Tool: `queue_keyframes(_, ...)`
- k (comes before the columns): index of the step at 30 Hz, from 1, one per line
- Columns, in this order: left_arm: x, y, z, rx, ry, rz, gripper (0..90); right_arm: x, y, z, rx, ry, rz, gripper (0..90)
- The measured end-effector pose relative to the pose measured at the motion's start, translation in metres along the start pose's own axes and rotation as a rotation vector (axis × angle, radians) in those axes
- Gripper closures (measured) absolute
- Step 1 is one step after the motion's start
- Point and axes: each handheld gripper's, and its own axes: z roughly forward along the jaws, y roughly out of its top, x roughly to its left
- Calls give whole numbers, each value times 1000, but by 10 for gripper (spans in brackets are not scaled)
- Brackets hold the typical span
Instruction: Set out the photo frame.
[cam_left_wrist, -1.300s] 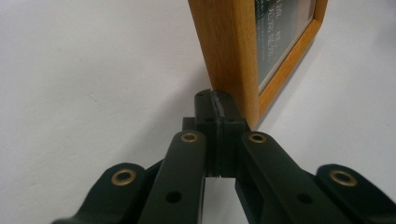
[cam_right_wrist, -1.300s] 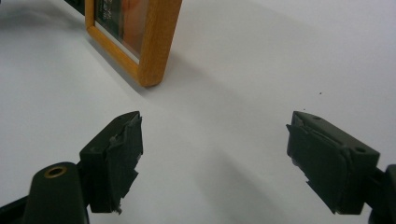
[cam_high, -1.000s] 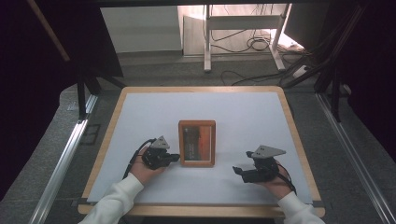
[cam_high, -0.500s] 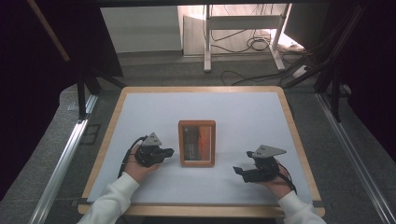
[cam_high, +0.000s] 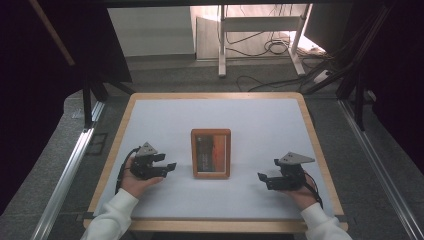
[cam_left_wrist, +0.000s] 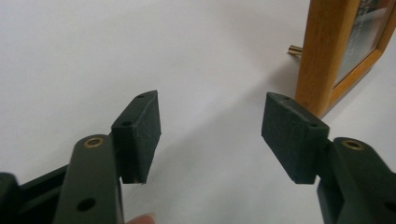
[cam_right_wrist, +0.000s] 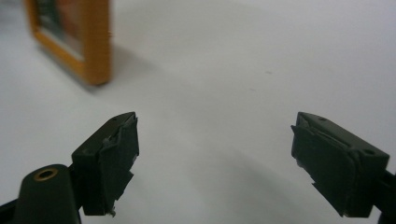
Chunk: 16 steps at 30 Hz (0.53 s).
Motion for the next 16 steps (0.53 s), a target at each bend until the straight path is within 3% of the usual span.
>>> queue_keyframes(4, 5, -2, -1, 1, 8, -12, 346, -13, -2, 2, -8, -41, 61, 134)
queue_keyframes(7, 6, -3, 0, 5, 11, -13, 336, -18, -3, 1, -15, -65, 78, 129)
queue_keyframes(16, 5, -1, 1, -3, 11, -17, 325, -16, -3, -3, -36, -75, 70, 122)
